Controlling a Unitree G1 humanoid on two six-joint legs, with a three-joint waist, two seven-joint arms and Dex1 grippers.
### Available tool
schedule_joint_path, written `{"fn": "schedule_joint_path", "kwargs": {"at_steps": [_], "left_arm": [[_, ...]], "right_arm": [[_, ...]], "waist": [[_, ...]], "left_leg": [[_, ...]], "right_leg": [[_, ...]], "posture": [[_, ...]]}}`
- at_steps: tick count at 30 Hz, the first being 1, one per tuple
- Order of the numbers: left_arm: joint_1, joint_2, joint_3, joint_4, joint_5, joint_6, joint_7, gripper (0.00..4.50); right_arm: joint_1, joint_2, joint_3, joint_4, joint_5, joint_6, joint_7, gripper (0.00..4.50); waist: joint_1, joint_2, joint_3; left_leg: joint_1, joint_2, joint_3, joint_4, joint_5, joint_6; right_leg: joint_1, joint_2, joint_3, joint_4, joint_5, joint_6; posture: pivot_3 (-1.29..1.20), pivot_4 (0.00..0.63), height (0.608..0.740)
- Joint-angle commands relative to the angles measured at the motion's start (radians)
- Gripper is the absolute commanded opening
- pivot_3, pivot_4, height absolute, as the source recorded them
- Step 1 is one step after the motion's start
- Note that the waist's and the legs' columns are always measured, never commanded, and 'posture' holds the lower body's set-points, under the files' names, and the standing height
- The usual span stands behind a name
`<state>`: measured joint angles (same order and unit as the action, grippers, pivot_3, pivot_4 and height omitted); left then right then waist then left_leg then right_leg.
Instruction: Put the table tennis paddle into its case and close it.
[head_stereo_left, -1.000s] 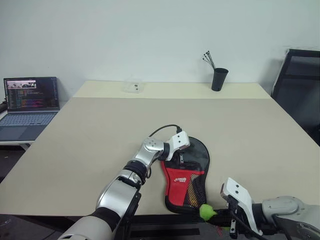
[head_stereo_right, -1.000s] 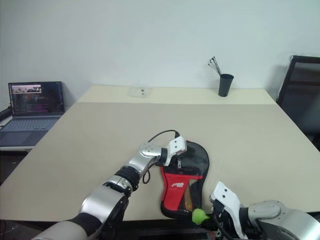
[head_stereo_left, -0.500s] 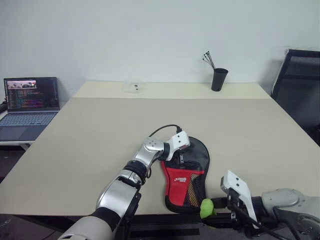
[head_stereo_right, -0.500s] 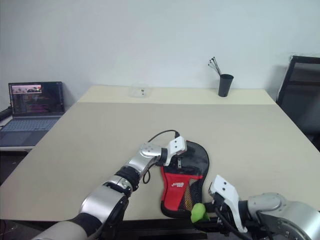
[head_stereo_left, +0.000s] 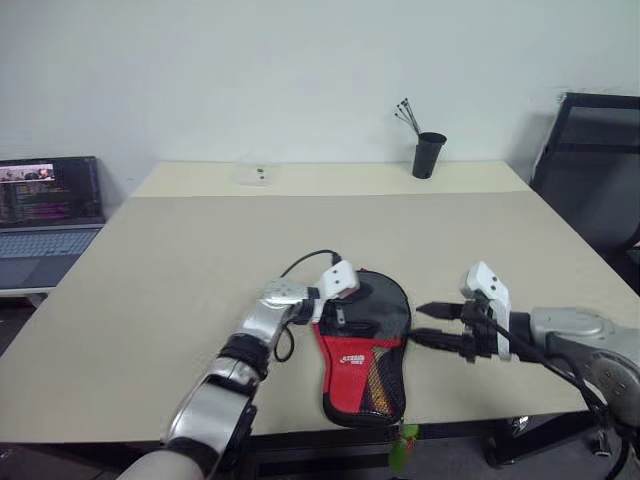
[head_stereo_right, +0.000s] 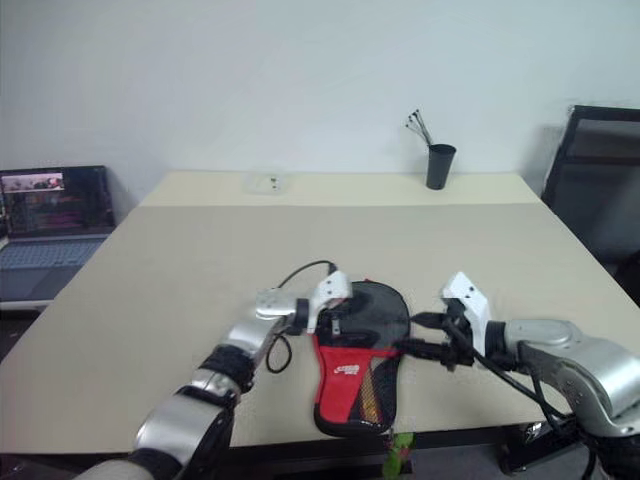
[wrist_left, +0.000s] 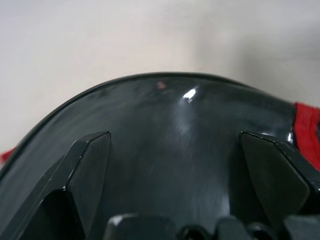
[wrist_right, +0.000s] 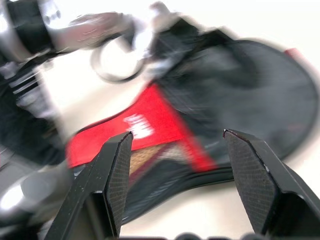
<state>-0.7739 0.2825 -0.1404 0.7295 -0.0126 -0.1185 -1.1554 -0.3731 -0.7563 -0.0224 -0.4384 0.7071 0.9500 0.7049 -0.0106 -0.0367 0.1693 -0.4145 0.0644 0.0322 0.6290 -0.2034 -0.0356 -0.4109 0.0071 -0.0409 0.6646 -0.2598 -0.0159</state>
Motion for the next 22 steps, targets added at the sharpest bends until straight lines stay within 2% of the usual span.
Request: {"fn": "schedule_joint_path", "kwargs": {"at_steps": [1,6,10,13,16,22], "left_arm": [[0.094,0.093,0.085,-0.258,-0.094,0.121,0.010,4.50],[0.322,0.233,0.222,-0.559,-0.183,0.274,0.095,4.50],[0.481,0.267,0.297,-0.767,-0.225,0.363,0.195,4.50],[0.492,0.268,0.267,-0.808,-0.212,0.382,0.235,4.50],[0.469,0.260,0.235,-0.799,-0.196,0.386,0.268,4.50],[0.481,0.262,0.224,-0.781,-0.209,0.381,0.304,4.50]], "right_arm": [[-0.054,0.034,0.016,0.114,-0.098,-0.148,0.016,3.14],[-0.108,0.088,0.043,0.277,-0.187,-0.286,0.049,3.14],[-0.165,0.115,0.041,0.457,-0.246,-0.400,0.109,3.14],[-0.198,0.086,0.046,0.553,-0.282,-0.451,0.186,3.14],[-0.224,0.080,0.031,0.614,-0.296,-0.468,0.219,3.14],[-0.193,0.051,0.039,0.575,-0.326,-0.409,0.217,3.14]], "waist": [[-0.006,0.001,0.001],[-0.013,0.002,0.002],[-0.013,0.002,0.003],[0.013,0.002,0.004],[0.018,0.002,0.004],[0.012,0.003,0.004]], "left_leg": [[0.000,0.000,0.000,0.000,0.000,0.000],[0.001,0.001,0.001,0.000,0.000,0.000],[0.001,0.000,0.002,0.000,0.000,0.000],[0.001,-0.001,0.002,0.000,0.000,0.000],[0.001,-0.002,0.003,0.001,0.000,0.000],[0.000,-0.002,0.004,0.000,0.000,0.000]], "right_leg": [[0.000,0.000,0.000,0.001,0.000,0.000],[0.000,0.000,0.001,0.001,0.000,0.000],[-0.001,-0.003,0.002,0.001,0.000,0.000],[0.000,-0.006,0.001,0.002,0.000,0.000],[0.000,-0.007,0.002,0.002,0.001,0.000],[-0.001,-0.007,0.003,0.000,0.001,0.000]], "posture": [[0.00,0.150,0.740],[0.00,0.150,0.740],[0.00,0.150,0.740],[0.00,0.150,0.740],[0.00,0.150,0.740],[0.00,0.150,0.740]]}}
